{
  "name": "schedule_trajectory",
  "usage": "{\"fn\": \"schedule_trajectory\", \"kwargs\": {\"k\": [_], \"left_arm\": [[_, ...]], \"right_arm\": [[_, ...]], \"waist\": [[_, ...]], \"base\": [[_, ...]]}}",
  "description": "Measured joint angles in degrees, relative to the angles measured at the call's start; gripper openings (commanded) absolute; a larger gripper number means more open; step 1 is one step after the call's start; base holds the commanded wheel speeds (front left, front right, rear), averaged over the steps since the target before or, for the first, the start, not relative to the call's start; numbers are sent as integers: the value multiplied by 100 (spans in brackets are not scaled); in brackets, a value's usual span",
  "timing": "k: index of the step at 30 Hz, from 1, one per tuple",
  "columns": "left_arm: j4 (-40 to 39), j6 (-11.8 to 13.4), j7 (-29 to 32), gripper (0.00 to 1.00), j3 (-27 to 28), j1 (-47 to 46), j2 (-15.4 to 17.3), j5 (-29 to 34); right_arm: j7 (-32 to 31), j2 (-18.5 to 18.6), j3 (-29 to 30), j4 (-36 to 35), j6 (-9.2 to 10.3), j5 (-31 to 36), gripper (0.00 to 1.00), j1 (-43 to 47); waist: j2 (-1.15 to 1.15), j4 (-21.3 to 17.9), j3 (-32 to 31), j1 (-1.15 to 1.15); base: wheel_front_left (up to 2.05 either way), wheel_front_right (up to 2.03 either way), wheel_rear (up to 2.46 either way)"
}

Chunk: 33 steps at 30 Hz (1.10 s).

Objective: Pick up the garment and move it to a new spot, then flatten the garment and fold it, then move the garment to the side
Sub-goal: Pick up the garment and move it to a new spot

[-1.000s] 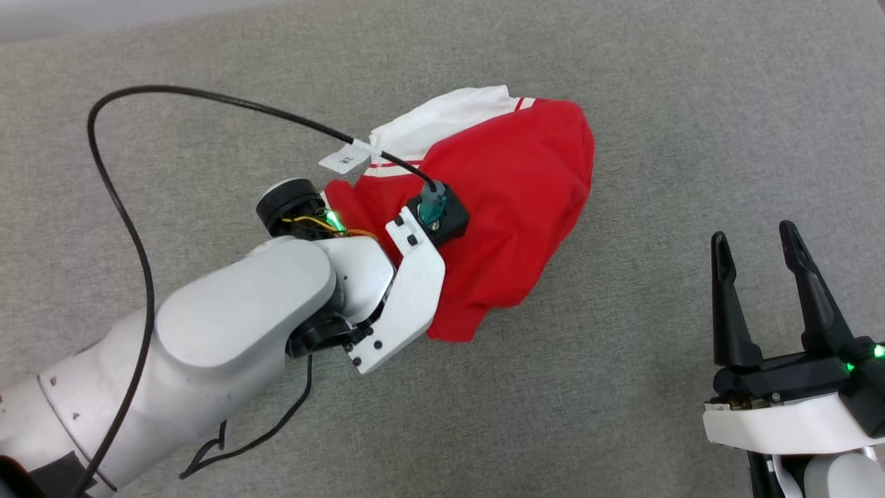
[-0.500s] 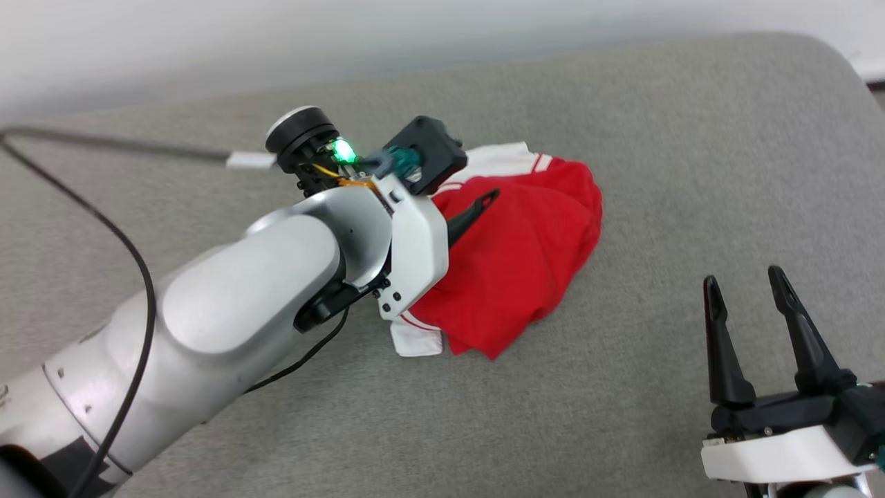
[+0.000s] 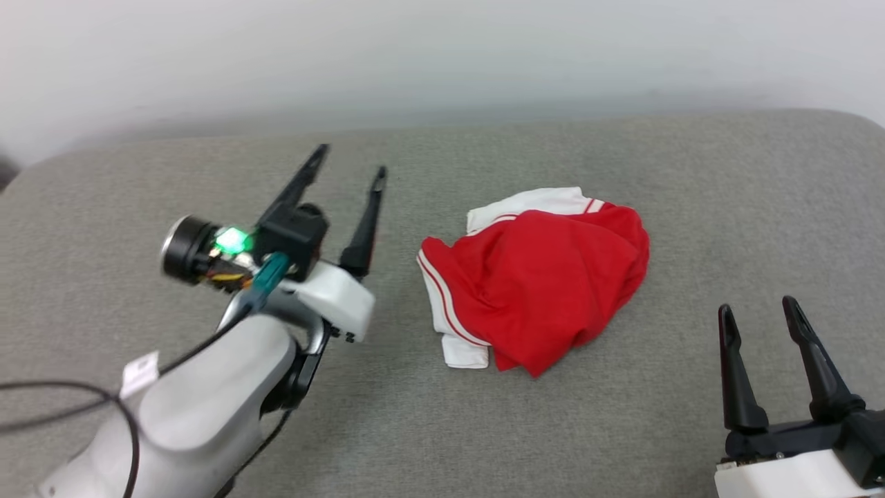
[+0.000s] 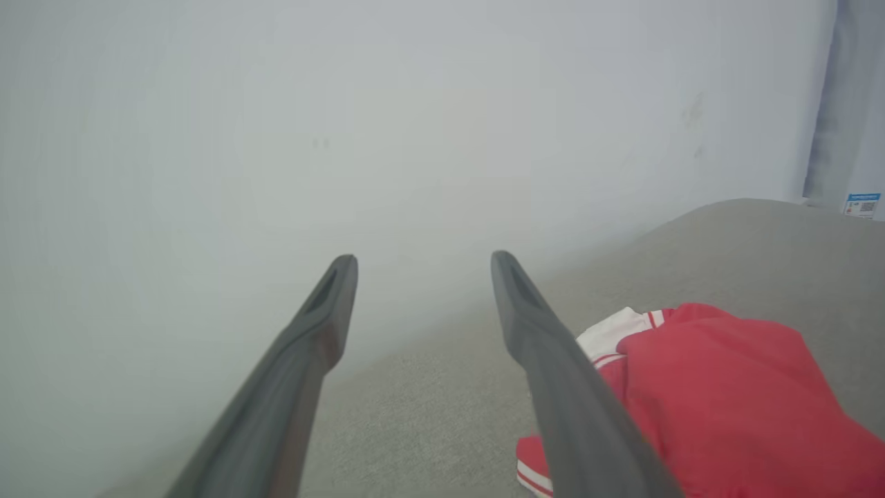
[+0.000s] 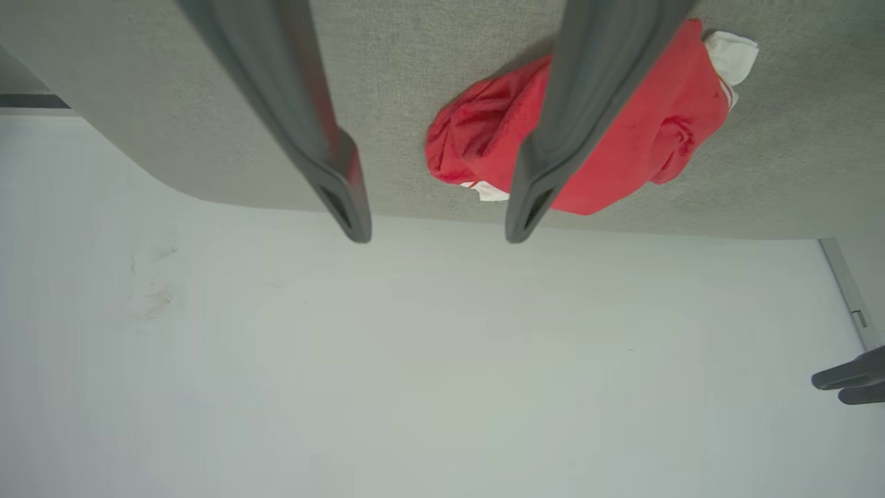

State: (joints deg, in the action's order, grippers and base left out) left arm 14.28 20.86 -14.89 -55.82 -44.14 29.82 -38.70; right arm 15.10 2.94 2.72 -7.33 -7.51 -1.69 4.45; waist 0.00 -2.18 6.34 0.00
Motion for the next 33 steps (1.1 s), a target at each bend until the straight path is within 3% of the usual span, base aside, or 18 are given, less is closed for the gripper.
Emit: {"fn": "schedule_trajectory", "kwargs": {"k": [7, 13, 23, 33], "left_arm": [[-733, 606, -18, 100, 1172, 1205, 9, 688], [-1121, 759, -18, 100, 2180, 2337, -297, 1204], [-1294, 275, -18, 100, 3411, 3767, -1101, 1995], [-1432, -528, -18, 100, 4247, 4513, -1826, 2619]], "right_arm": [[0, -2, 98, 11, 0, 15, 100, 57], [0, -1, 144, 44, 0, 7, 100, 106], [0, -1, 103, 211, 0, -147, 100, 251], [-1, -1, 40, 345, 0, -313, 100, 404]], "waist": [[0, 206, -83, 0], [0, 288, -155, 0], [0, 369, -292, 0], [0, 417, -371, 0]], "base": [[0, 0, 0], [0, 0, 0], [0, 0, 0], [0, 0, 0]]}}
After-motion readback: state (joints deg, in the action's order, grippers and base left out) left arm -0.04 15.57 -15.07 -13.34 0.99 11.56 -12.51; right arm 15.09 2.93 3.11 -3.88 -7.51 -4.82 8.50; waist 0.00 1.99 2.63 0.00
